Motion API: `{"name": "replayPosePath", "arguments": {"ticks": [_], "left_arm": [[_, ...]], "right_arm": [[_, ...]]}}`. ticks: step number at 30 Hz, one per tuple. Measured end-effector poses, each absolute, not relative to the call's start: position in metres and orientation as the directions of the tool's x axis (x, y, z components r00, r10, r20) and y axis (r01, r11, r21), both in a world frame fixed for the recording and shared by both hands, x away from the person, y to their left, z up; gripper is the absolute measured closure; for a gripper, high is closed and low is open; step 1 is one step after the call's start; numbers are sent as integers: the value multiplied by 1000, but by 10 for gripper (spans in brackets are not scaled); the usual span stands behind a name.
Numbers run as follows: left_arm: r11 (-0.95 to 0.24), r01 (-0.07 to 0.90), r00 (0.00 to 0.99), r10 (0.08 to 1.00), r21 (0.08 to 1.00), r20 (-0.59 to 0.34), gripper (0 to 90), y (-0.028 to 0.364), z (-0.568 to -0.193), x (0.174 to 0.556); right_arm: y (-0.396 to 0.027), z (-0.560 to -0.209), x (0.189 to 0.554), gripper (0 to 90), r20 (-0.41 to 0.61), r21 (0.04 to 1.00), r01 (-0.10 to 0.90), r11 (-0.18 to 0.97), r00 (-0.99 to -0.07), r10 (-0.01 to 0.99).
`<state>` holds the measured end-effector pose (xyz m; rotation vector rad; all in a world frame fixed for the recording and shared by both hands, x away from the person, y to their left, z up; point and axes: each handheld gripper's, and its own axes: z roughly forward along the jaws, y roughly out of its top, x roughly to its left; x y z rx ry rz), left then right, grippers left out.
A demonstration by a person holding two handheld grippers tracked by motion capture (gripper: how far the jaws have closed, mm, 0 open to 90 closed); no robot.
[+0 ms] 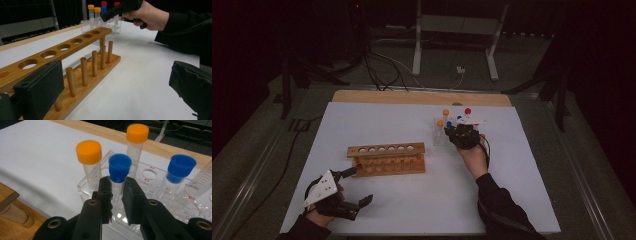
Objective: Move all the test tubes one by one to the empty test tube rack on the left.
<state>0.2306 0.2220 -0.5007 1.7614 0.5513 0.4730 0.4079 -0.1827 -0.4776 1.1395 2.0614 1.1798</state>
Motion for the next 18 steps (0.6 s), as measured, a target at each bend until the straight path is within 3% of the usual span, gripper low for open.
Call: {"name": "replayPosePath", "arguments": {"ticks": [18], "left_arm": [[-220, 142, 793, 609, 965, 22, 5, 221, -499, 231]], "right_arm": [[-191, -435, 386, 777, -59, 905, 329, 270, -531, 846]]}}
